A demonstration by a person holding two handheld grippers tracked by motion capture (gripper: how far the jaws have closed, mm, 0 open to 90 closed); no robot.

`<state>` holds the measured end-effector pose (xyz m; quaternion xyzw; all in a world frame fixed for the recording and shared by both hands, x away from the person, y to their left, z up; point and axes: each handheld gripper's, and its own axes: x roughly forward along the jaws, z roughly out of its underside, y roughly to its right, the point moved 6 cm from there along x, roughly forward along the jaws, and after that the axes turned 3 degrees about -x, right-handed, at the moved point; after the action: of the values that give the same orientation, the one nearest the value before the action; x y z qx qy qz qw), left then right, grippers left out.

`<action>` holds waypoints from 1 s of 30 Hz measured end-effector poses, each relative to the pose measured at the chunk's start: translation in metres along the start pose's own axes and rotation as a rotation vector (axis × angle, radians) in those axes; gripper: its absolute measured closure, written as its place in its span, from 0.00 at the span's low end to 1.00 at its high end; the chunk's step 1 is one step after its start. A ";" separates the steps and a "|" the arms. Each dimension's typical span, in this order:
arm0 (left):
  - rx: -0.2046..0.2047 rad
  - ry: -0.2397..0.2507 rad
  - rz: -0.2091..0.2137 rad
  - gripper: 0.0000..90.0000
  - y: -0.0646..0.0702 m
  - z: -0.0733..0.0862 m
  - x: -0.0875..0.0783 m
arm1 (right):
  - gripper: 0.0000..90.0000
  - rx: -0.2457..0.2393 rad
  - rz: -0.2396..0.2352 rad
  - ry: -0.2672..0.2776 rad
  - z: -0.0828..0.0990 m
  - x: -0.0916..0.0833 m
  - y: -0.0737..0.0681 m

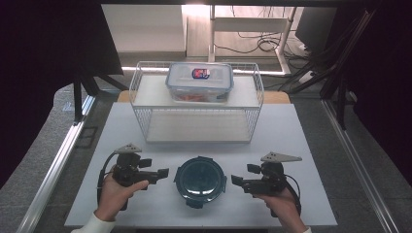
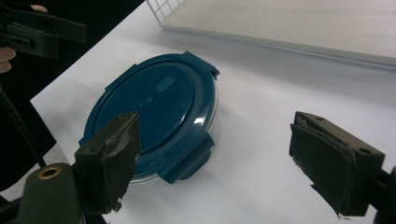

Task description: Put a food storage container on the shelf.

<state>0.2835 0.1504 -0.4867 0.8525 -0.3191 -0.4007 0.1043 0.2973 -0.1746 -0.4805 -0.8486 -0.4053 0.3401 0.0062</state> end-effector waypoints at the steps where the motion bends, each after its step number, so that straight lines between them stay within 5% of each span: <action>1: -0.011 0.000 0.004 0.16 0.000 0.000 0.001 | 0.18 0.001 0.000 -0.003 0.000 0.001 0.000; 8: -0.039 0.013 0.031 0.14 0.005 0.004 0.010 | 0.18 0.026 -0.018 -0.023 0.003 0.008 -0.002; 15: -0.116 -0.022 0.152 0.12 0.009 -0.001 0.023 | 0.18 0.103 -0.055 -0.047 -0.001 0.027 -0.007; 21: -0.121 -0.028 0.139 0.11 0.004 -0.001 0.028 | 0.18 0.149 -0.048 -0.078 -0.001 0.043 -0.010; 30: -0.170 -0.072 0.199 0.11 -0.001 0.006 0.049 | 0.17 0.247 -0.065 -0.116 0.025 0.054 -0.008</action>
<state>0.3031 0.1208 -0.5215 0.7896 -0.3708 -0.4444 0.2037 0.3013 -0.1385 -0.5289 -0.8066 -0.3873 0.4355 0.0982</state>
